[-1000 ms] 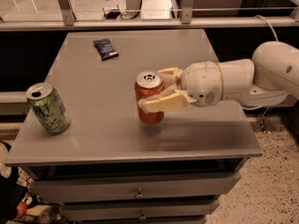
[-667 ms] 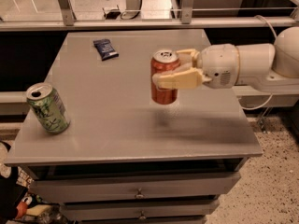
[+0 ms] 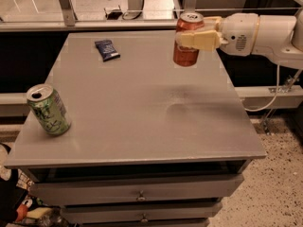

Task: Move coke can near rxbar blueberry

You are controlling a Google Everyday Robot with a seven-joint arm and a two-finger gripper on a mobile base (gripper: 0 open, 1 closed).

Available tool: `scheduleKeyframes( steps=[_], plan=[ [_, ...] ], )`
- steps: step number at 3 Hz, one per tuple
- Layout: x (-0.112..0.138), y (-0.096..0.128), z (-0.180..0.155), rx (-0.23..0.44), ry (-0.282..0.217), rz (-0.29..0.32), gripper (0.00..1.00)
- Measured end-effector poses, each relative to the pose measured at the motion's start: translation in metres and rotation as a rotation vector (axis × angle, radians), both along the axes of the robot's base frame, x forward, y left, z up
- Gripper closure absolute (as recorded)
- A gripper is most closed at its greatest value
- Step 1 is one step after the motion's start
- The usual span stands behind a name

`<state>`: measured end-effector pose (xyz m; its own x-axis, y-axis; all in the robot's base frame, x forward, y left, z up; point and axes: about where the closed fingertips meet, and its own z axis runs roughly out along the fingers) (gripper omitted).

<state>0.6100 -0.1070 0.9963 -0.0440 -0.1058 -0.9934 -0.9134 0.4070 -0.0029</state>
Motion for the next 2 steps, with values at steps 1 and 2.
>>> scheduleKeyframes(
  steps=[1,2],
  plan=[
    [0.0420,-0.0048,0.0084,-0.023,-0.056,-0.068,1.00],
    [0.0459,-0.0010,0.0074,-0.028,-0.052,-0.064,1.00]
  ],
)
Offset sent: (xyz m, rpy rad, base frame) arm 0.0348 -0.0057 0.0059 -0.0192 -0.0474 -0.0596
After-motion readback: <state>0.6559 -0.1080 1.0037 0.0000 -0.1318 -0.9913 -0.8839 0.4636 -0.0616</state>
